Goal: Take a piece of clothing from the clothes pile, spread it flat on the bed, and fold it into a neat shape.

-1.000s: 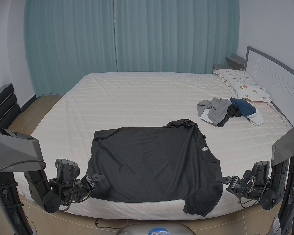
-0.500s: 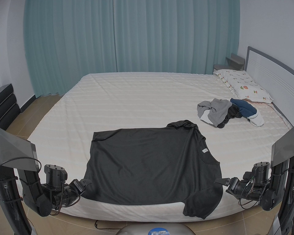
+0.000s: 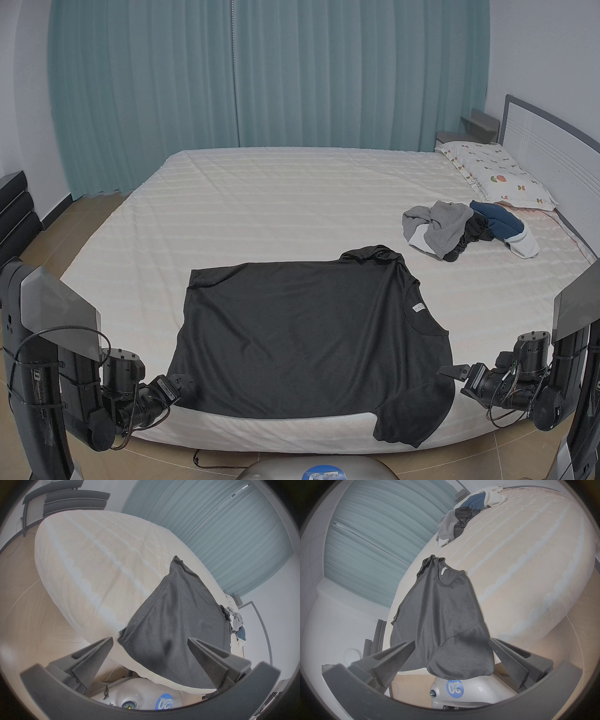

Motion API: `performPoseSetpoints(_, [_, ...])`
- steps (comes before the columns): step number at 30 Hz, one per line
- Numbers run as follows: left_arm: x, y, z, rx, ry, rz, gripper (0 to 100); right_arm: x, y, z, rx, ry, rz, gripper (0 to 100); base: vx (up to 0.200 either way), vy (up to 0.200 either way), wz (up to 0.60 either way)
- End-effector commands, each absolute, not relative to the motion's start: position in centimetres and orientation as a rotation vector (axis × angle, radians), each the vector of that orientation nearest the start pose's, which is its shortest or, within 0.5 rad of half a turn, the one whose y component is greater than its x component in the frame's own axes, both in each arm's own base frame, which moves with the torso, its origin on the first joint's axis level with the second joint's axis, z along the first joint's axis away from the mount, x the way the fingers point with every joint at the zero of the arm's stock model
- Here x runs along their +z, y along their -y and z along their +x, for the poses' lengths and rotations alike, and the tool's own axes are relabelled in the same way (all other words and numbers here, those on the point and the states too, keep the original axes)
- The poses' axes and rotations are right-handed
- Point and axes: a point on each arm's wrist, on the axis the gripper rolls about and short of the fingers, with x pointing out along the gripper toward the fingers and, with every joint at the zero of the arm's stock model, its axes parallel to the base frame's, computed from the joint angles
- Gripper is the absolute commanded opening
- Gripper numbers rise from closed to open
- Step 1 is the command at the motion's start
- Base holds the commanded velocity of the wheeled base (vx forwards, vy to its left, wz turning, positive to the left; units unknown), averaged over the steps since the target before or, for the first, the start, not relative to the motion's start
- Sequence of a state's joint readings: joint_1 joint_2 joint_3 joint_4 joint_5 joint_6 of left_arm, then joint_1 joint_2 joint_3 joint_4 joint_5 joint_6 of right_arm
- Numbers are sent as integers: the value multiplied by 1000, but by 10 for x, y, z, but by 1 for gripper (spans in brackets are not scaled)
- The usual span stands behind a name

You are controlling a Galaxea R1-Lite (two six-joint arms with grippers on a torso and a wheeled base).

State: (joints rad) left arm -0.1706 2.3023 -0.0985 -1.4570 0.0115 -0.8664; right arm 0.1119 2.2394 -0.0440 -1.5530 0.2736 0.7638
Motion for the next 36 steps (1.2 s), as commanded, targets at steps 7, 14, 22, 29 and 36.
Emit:
performPoseSetpoints(7, [-41, 41, 229, 180, -793, -719, 0, -11, -32, 226, 112, -744, 778, 100, 0, 0, 0])
performPoseSetpoints(14, [-42, 39, 220, 227, -811, -693, 0, -12, -30, 225, 99, -749, 769, 100, 0, 0, 0])
performPoseSetpoints(22, [-40, 36, 205, 247, -838, -581, 0, -22, -29, 224, 93, -783, 719, 100, 0, 0, 0])
performPoseSetpoints(29, [-41, 34, 203, 306, -827, -522, 0, -40, -28, 234, 28, -785, 660, 100, 0, 0, 0])
performPoseSetpoints(36, [-41, 33, 200, 319, -853, -501, 0, -46, -29, 249, 42, -749, 655, 100, 0, 0, 0])
